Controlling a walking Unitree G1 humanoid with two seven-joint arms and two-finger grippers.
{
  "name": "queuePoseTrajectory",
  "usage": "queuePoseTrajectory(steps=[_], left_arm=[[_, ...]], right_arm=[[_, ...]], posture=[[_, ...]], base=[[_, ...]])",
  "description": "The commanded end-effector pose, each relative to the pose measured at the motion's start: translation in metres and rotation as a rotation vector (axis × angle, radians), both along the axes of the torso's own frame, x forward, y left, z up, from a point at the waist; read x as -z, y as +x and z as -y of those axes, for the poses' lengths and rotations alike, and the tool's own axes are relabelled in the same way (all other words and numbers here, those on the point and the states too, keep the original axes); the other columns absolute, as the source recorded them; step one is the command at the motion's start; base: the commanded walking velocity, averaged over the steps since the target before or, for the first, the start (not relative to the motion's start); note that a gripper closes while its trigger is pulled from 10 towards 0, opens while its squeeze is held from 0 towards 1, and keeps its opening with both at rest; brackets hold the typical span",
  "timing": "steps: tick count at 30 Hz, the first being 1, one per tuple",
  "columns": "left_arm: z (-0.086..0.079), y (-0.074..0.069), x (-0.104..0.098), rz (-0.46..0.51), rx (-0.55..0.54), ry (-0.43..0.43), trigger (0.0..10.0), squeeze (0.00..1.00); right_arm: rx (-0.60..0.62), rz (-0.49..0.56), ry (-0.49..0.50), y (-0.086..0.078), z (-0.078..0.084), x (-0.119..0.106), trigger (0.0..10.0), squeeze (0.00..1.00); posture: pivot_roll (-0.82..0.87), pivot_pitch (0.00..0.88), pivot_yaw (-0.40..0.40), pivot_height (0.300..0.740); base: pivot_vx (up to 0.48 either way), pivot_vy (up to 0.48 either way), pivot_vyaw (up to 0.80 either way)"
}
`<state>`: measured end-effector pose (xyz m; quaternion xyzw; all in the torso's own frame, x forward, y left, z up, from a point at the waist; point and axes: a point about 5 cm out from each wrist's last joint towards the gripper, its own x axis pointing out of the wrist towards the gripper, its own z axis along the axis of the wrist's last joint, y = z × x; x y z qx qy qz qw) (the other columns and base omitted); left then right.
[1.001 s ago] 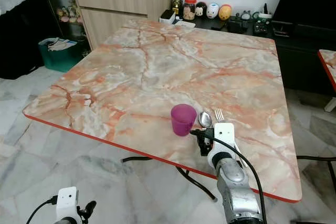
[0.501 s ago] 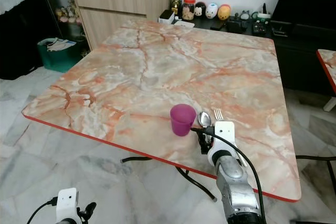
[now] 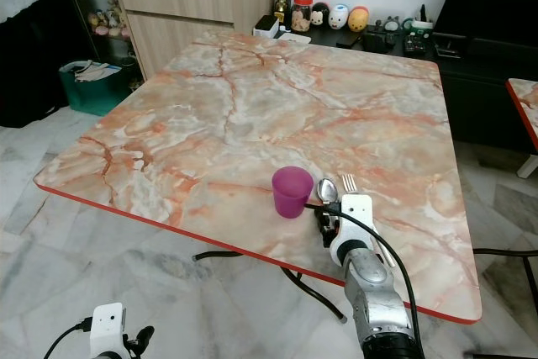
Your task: Setting the table
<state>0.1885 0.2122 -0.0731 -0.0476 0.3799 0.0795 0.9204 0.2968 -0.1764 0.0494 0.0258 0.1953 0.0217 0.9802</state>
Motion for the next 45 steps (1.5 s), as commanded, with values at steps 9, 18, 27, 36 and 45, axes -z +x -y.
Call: queuePoseTrajectory(steps=[9,18,27,36,45], left_arm=[[0.002,-0.008,0.005,-0.033,0.009,-0.012,10.0,0.00],[0.002,-0.006,0.004,-0.029,0.009,-0.013,10.0,0.00],[0.003,-0.006,0.004,-0.028,0.007,-0.016,10.0,0.00],[0.001,-0.004,0.003,-0.021,0.003,-0.010,10.0,0.00],[0.000,-0.002,0.002,-0.017,-0.010,-0.004,10.0,0.00]], right_arm=[[0.003,-0.003,-0.007,0.003,-0.002,0.001,0.0,0.00],[-0.002,-0.006,-0.004,0.005,-0.004,0.002,0.0,0.00],[-0.002,0.006,-0.011,0.007,-0.005,0.000,0.0,0.00],[0.031,0.054,-0.030,0.012,0.001,-0.008,0.0,0.00],[0.077,0.289,-0.016,0.020,0.004,-0.040,10.0,0.00]], posture=[[-0.05,0.000,-0.007,0.719],[-0.05,0.000,-0.008,0.719],[-0.05,0.000,-0.009,0.719],[-0.05,0.000,-0.006,0.719],[-0.05,0.000,-0.007,0.719]], base=[[0.000,0.000,0.00],[0.000,0.000,0.00],[0.000,0.000,0.00],[0.000,0.000,0.00],[0.000,0.000,0.00]])
